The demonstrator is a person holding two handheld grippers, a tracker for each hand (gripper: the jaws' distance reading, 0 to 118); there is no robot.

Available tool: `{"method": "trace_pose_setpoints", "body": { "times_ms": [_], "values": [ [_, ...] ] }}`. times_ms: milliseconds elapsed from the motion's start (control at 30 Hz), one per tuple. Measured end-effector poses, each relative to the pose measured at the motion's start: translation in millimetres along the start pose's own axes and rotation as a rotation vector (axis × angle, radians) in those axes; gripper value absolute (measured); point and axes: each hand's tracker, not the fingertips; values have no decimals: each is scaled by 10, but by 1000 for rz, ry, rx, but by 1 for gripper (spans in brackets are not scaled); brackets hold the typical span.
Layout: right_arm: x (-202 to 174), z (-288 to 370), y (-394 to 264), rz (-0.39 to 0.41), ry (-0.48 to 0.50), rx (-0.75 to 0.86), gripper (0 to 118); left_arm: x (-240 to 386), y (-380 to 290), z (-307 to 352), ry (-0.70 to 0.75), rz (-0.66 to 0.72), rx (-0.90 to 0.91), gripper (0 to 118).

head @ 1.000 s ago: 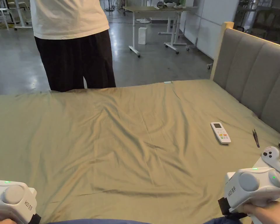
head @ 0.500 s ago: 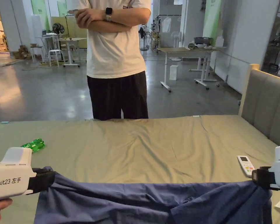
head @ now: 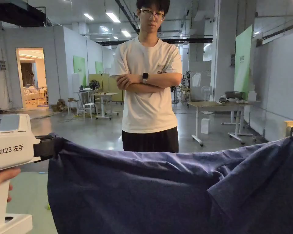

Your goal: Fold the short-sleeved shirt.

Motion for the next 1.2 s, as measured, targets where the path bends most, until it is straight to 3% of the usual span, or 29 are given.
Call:
{"method": "trace_pose_setpoints", "body": {
  "times_ms": [167, 200, 300, 333, 467, 567, 800, 1200],
  "values": [
    [-86, 76, 414, 17, 1, 71, 7, -92, 327, 90, 3, 16, 71, 6],
    [-103, 67, 480, 57, 8, 110, 7, -103, 390, 111, 12, 13, 86, 6],
    [-88, 17, 551, 33, 0, 109, 7, -140, 470, 92, 25, 8, 95, 6],
    [-78, 3, 550, 4, 1, 94, 7, -134, 471, 96, 30, 12, 103, 6],
    [-159, 44, 577, 42, -3, 132, 7, -91, 474, 90, 29, 13, 100, 6],
    [-143, -22, 544, 16, -1, 98, 7, -71, 448, 43, 34, 0, 85, 6],
    [-119, -113, 475, 39, -3, 96, 7, -107, 397, -98, 35, 2, 64, 6],
    [-236, -685, 305, 42, -11, 55, 7, -116, 301, -657, 47, 5, 31, 6]
  ]
}}
